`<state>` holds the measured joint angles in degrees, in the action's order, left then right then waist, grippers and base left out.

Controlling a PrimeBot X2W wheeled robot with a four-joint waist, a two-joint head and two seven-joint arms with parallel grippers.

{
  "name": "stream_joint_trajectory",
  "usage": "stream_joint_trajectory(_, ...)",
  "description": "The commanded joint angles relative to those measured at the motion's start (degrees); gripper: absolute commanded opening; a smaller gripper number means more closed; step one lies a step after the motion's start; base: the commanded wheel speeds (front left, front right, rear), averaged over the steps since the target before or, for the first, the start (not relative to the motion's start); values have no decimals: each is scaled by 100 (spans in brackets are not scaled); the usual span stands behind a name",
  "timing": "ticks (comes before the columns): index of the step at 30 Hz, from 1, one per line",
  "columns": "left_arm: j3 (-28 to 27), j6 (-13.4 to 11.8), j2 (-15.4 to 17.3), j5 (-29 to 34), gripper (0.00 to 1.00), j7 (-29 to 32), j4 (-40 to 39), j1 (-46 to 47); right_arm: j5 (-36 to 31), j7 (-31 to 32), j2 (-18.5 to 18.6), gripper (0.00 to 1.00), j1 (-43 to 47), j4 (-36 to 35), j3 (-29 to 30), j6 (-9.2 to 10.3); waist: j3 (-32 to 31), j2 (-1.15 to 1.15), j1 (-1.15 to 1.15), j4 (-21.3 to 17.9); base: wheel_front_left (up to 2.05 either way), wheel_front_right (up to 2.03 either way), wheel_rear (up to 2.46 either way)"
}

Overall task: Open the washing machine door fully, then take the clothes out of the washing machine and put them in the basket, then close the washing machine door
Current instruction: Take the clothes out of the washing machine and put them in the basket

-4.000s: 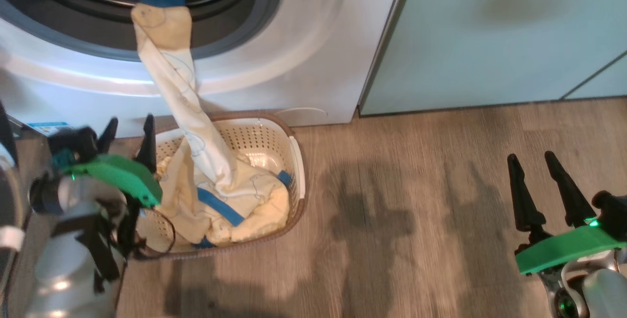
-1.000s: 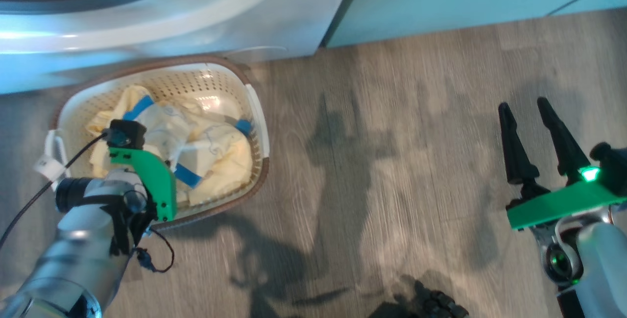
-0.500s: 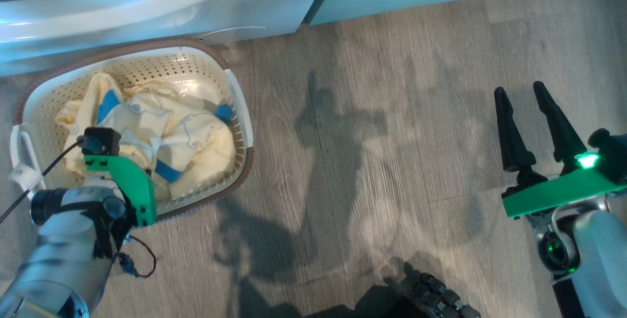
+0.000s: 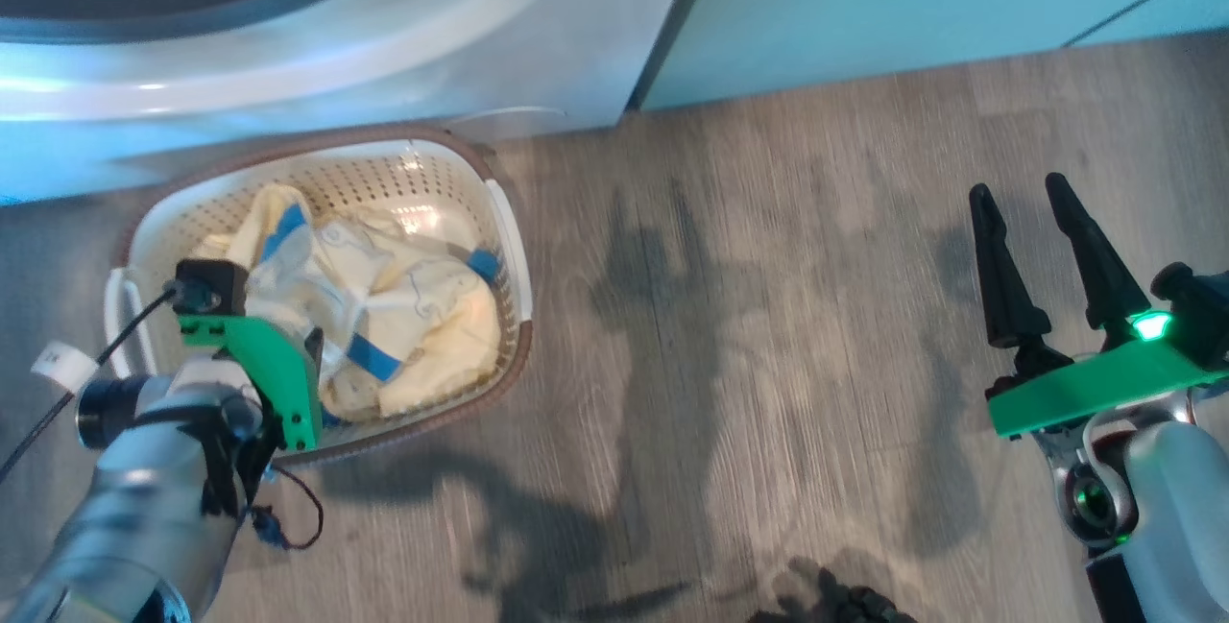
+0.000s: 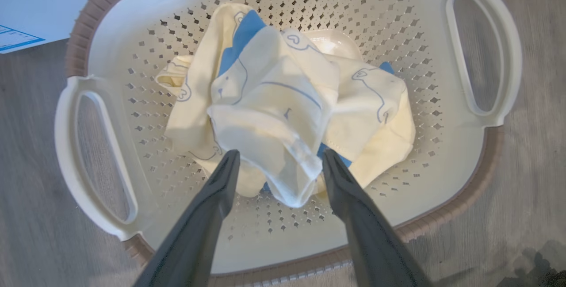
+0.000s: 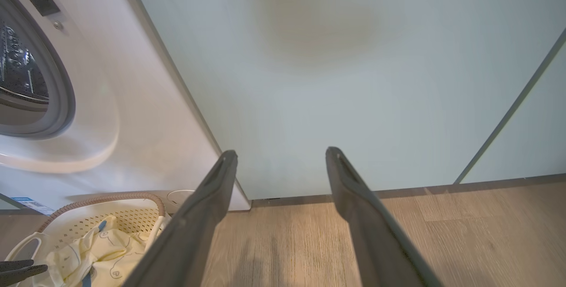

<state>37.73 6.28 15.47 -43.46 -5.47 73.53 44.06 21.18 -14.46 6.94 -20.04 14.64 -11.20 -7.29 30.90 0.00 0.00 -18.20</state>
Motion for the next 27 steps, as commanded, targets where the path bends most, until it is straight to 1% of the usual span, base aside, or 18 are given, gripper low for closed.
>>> stream_joint_trajectory(1, -75, -43, 173, -15, 100, -15, 27, -116, -4, -54, 113, 100, 144, -115, -58, -20, -148, 0, 0, 81, 0, 0, 0)
stream_joint_trajectory(4, -87, -95, 170, -58, 100, 49, 33, -204, -9, -54, 140, 100, 235, -95, -50, -20, -351, 0, 0, 150, 0, 0, 0)
stream_joint_trajectory(7, -63, -93, 174, -77, 100, 200, 37, -279, -16, -54, 168, 100, 318, -82, -48, -20, -537, 0, 0, 221, 0, 0, 0)
stream_joint_trajectory(14, -145, -37, 174, -163, 100, -399, 23, -264, -34, -54, 219, 100, 505, -68, 4, -20, -966, 0, 0, 380, 0, 0, 0)
stream_joint_trajectory(19, -277, 35, 256, -268, 100, -829, -117, -301, -57, -54, 248, 100, 673, -53, 49, -20, -1298, 0, 0, 500, 0, 0, 0)
stream_joint_trajectory(23, -429, 71, 354, -298, 100, -943, -433, -413, -72, -54, 264, 100, 802, -50, 98, -20, -1541, 0, 0, 584, 0, 0, 0)
stream_joint_trajectory(27, -842, 34, 547, -126, 100, -950, -1262, -673, -91, -54, 284, 100, 930, -56, 168, -20, -1752, 0, 0, 670, 0, 0, 0)
